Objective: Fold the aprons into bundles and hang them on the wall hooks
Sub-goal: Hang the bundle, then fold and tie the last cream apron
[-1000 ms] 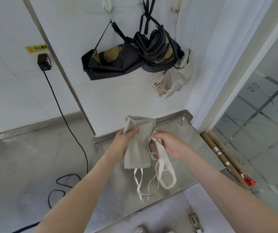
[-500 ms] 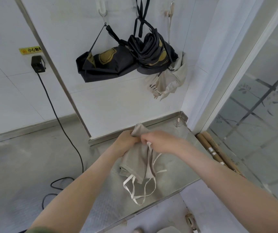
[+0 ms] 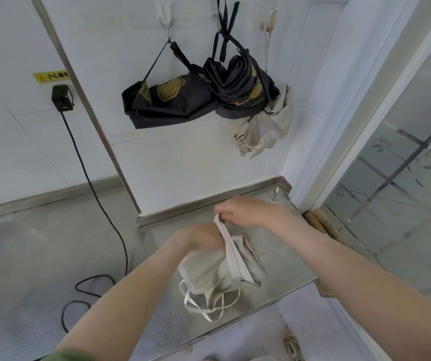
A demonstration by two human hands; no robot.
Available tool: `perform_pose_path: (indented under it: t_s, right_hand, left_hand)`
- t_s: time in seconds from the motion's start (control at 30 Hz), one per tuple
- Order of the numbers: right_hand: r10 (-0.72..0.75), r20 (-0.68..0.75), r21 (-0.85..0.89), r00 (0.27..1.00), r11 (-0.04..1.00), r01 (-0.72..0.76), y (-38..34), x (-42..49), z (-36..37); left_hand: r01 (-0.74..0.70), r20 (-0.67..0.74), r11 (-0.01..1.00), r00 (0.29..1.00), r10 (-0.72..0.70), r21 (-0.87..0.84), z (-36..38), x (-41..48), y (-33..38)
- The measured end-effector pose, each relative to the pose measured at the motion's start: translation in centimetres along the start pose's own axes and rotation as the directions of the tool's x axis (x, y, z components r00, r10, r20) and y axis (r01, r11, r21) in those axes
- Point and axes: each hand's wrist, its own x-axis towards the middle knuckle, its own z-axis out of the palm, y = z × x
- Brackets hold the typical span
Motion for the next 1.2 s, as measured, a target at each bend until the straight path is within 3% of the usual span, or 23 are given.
perform_pose_path:
  t_s: [0.17,0.3,0.4,0.43,0.5,0.57,0.77,0.83,0.97,1.03,1.1,1.2]
  right_hand:
    - [0.090,0.105,0.283,0.990,0.952,-0.116,2.8,0.1,1.9]
    - [0.197,0.169,0.434,0.966,0.865,-0.253,3.7,-1.5,3.3]
    - [0.278,0.130,0.531,0.952,0.791,-0.304,4.9,-1.9,4.9]
    - [0.275,0.102,0.649,0.956,0.710,-0.273,5.0,-1.6,5.4]
    - [0.249,0.094,0.883,0.964,0.425,-0.196,4.4,-1.2,5.8]
    - [0.263,0.098,0.977,0.960,0.160,-0.143,3.6,-1.0,5.5]
    - [0.269,0.041,0.969,0.962,-0.247,0.028,3.0,-0.7,5.4]
    - [0.277,0.029,0.957,0.961,-0.284,0.053,3.2,-0.8,5.5]
    - [0.256,-0.047,0.990,0.966,-0.118,0.080,3.1,-1.3,5.8]
    - [0.356,-0.061,0.995,0.933,-0.054,0.086,3.5,-1.2,6.0]
    - [0.409,-0.056,0.994,0.911,-0.058,0.088,3.6,-1.5,5.8]
    - [0.443,-0.068,0.987,0.894,-0.100,0.124,4.0,-1.3,5.7]
  left_hand:
    - [-0.099,0.074,0.943,0.989,0.129,-0.317,-1.5,-1.9,-0.2]
    - [-0.132,-0.076,0.734,0.991,0.109,-0.666,-2.8,-2.8,-1.7]
    - [-0.178,-0.208,0.594,0.978,0.018,-0.784,-3.2,-2.6,-2.1]
    - [-0.193,-0.242,0.572,0.970,-0.010,-0.797,-3.1,-2.5,-2.2]
    - [-0.213,-0.286,0.522,0.956,-0.063,-0.826,-3.0,-2.3,-2.2]
    - [-0.219,-0.308,0.452,0.942,-0.132,-0.865,-2.9,-2.1,-2.2]
    - [-0.219,-0.304,0.283,0.904,-0.301,-0.934,-2.6,-1.4,-0.9]
    - [-0.227,-0.301,0.239,0.889,-0.345,-0.944,-2.5,-1.4,0.0]
    - [-0.222,-0.248,0.111,0.883,-0.399,-0.969,-2.4,-1.6,0.8]
    - [-0.226,-0.229,0.049,0.913,-0.339,-0.973,-2.3,-1.8,0.5]
    - [-0.234,-0.234,0.027,0.945,-0.229,-0.972,-2.4,-2.3,0.2]
    - [-0.206,-0.213,0.093,0.974,-0.073,-0.974,-2.2,-2.9,0.1]
